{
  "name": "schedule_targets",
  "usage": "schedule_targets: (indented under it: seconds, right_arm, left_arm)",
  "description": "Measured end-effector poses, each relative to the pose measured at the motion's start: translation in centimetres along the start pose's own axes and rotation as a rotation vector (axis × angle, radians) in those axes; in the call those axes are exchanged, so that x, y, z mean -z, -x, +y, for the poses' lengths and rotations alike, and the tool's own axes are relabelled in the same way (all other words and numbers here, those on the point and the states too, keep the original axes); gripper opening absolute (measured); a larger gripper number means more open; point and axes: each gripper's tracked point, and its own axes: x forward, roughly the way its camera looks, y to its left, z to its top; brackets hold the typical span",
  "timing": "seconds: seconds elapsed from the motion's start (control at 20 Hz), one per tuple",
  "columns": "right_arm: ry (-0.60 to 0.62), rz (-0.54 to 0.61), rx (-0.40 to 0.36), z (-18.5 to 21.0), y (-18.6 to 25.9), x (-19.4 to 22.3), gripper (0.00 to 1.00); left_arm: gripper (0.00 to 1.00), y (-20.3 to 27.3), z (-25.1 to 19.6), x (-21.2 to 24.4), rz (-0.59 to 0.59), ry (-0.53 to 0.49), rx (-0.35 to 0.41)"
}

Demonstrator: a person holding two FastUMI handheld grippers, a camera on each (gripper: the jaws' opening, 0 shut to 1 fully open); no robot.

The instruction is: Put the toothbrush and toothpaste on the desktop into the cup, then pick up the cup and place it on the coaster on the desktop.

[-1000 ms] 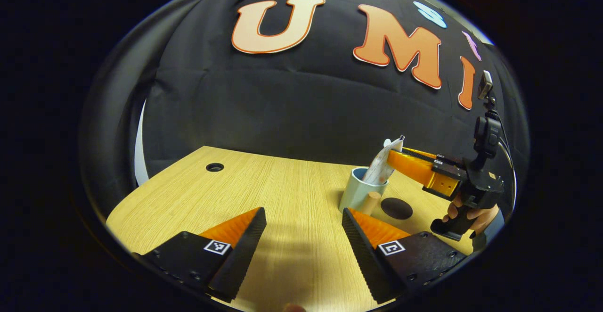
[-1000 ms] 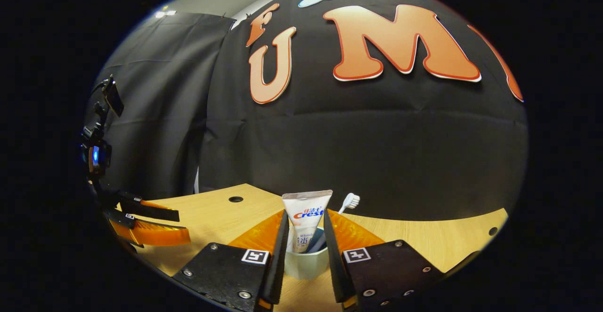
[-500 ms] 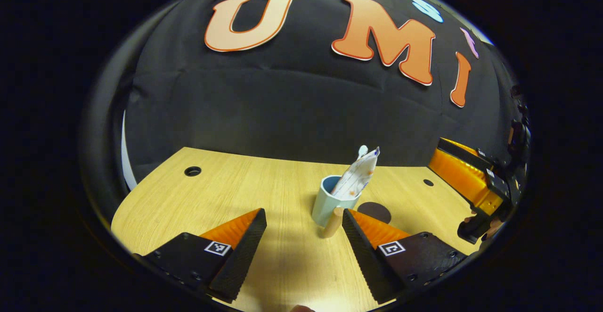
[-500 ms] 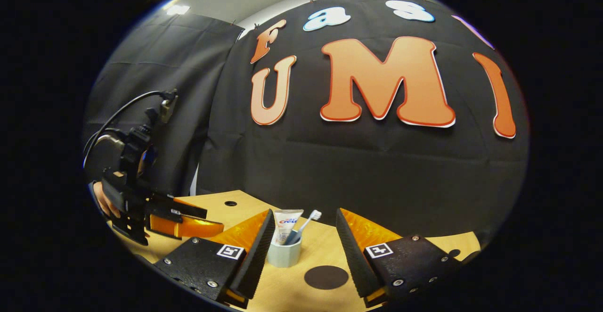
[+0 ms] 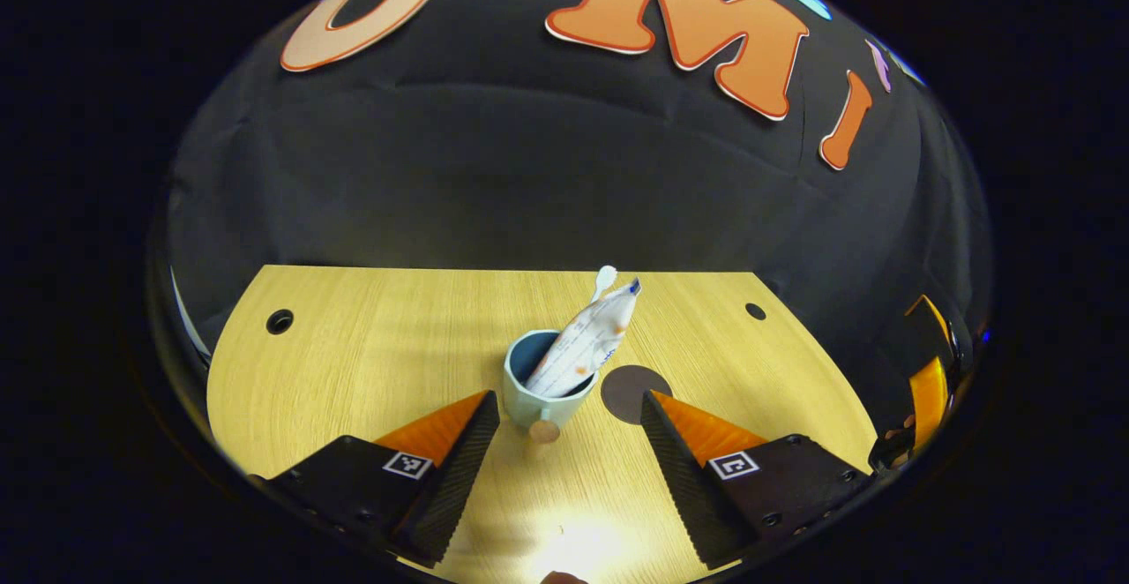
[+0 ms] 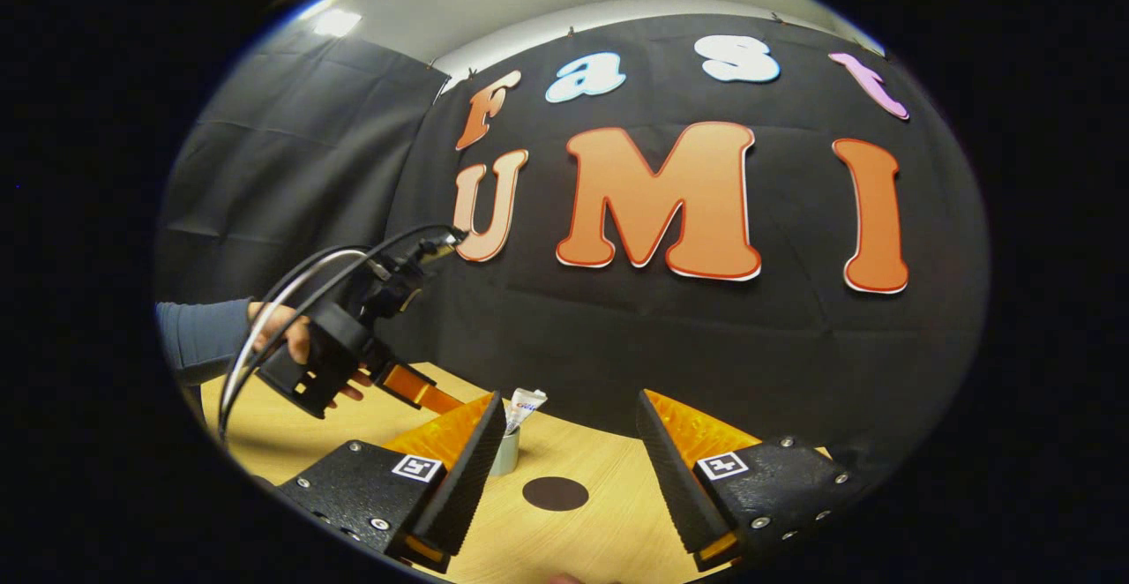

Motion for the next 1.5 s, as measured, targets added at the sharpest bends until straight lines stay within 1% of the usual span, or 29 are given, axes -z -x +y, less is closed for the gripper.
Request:
schedule_targets:
  seconds: [0.1,0.15,0.3,0.45,0.5,0.55,0.65,0.7,0.75,0.85,0.9,0.95,1.0,1.05,1.1,1.15,1.3,1.4,1.5]
  right_arm:
    - [-0.005,-0.023,0.018,-1.0,1.6,-1.0,0.91]
    - [-0.008,-0.036,0.022,-1.4,2.4,-1.6,0.91]
    - [0.001,-0.075,0.048,-2.9,4.1,-3.4,0.91]
    - [-0.004,-0.102,0.069,-3.9,5.6,-4.6,0.91]
    - [-0.001,-0.108,0.074,-4.1,5.9,-4.8,0.95]
    - [0.006,-0.111,0.083,-4.5,6.3,-4.9,0.92]
    - [0.010,-0.115,0.091,-4.9,6.9,-5.1,0.92]
    - [0.005,-0.117,0.090,-4.9,7.1,-5.0,0.95]
    - [0.000,-0.120,0.087,-4.8,7.3,-5.0,0.92]
    - [-0.010,-0.117,0.092,-5.0,7.7,-4.6,0.92]
    - [-0.014,-0.113,0.096,-5.2,7.7,-4.4,0.92]
    - [-0.018,-0.107,0.098,-5.2,7.8,-4.1,0.92]
    - [-0.020,-0.099,0.105,-5.4,8.0,-3.8,0.92]
    - [-0.023,-0.094,0.109,-5.5,8.1,-3.6,0.92]
    - [-0.028,-0.093,0.110,-5.5,8.3,-3.4,0.92]
    - [-0.035,-0.096,0.114,-5.6,8.5,-3.5,0.92]
    - [-0.057,-0.106,0.110,-5.5,8.9,-3.5,0.92]
    - [-0.052,-0.105,0.122,-5.7,9.3,-3.3,0.92]
    - [-0.051,-0.107,0.133,-5.9,9.8,-3.4,0.92]
  left_arm:
    - [0.97,-0.8,-0.2,-0.4,0.068,-0.034,0.023]
    - [0.97,-1.3,0.0,-0.4,0.110,-0.049,0.021]
    - [0.98,-2.7,1.3,-0.6,0.170,-0.069,-0.020]
    - [0.97,-3.7,1.4,1.1,0.258,-0.078,-0.038]
    - [0.97,-4.1,1.3,1.7,0.284,-0.070,-0.040]
    - [0.96,-4.5,1.3,2.3,0.308,-0.061,-0.051]
    - [0.96,-5.3,1.7,3.7,0.362,-0.052,-0.075]
    - [0.96,-5.6,1.8,4.4,0.391,-0.044,-0.084]
    - [0.95,-6.1,1.9,4.9,0.402,-0.038,-0.091]
    - [0.92,-7.2,2.1,6.2,0.435,-0.032,-0.110]
    - [0.86,-7.6,2.3,7.0,0.462,-0.034,-0.123]
    - [0.82,-8.0,2.5,7.4,0.473,-0.040,-0.140]
    - [0.87,-8.2,2.7,7.5,0.484,-0.045,-0.153]
    - [0.85,-8.5,2.2,7.8,0.484,-0.033,-0.141]
    - [0.78,-8.7,2.1,7.8,0.486,-0.044,-0.155]
    - [0.54,-8.7,2.0,7.9,0.479,-0.057,-0.163]
    - [0.27,-8.7,1.7,7.2,0.473,-0.061,-0.184]
    - [0.27,-9.5,1.7,7.6,0.463,-0.067,-0.195]
    - [0.25,-9.2,1.7,7.4,0.451,-0.065,-0.211]
